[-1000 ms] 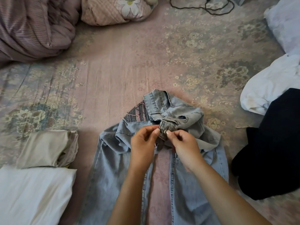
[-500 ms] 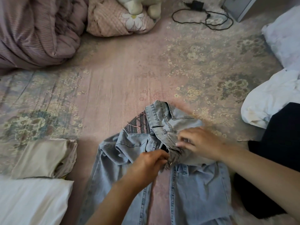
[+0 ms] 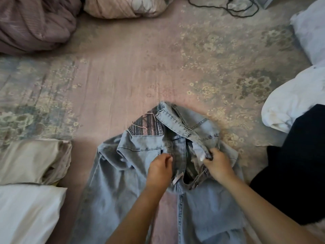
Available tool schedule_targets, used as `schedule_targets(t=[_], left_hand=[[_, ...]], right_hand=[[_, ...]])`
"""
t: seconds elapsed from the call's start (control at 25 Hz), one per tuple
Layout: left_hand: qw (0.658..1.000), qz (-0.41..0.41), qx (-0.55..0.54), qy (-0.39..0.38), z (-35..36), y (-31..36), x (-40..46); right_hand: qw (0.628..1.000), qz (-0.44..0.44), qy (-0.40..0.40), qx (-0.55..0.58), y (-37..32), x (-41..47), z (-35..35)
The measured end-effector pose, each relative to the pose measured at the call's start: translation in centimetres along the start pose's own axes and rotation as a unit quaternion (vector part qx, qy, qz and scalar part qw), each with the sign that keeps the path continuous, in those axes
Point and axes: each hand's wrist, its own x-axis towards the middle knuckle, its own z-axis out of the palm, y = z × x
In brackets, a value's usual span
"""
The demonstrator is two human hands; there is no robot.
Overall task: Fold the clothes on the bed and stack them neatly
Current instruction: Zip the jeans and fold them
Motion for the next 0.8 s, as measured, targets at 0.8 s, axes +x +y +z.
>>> schedule_targets(t=[0.8], left_hand=[[0.984,-0.094,0.149,-0.006,-3.9,5.3,11.0]], right_hand=[[0.996,-0.077,0.010,-0.036,-2.5,4.5,-5.7]])
